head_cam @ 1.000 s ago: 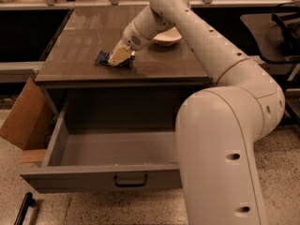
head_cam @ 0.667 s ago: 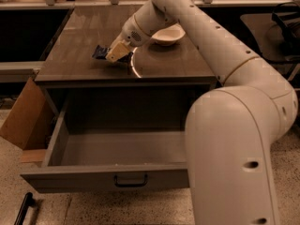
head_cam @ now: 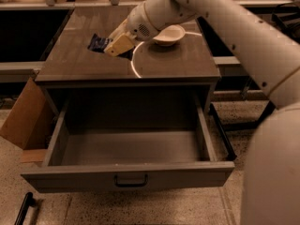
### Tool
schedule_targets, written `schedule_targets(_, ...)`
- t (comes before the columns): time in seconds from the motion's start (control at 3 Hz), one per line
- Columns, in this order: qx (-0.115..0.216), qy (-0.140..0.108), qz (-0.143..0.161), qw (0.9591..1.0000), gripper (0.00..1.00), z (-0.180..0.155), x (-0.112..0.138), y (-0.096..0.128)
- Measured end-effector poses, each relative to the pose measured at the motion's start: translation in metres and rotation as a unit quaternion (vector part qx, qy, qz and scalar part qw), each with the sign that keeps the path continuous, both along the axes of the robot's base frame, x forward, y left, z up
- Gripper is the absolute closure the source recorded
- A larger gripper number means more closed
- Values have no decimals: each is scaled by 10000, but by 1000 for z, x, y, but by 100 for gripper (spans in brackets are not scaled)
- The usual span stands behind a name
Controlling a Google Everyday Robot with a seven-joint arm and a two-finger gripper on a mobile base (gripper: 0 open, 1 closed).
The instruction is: Place rxbar blueberry into top drawer
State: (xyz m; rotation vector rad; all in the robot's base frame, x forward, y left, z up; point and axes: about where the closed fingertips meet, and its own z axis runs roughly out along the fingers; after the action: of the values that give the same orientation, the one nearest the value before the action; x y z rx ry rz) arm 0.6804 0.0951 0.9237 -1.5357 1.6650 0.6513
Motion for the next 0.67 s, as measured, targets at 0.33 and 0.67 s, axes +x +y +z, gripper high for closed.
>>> schedule_targets(0.33,-31,64,35,10000,100,-7,-8,1)
schedule_targets(0.67,-161,68,213,9996,100,-11,-15,5)
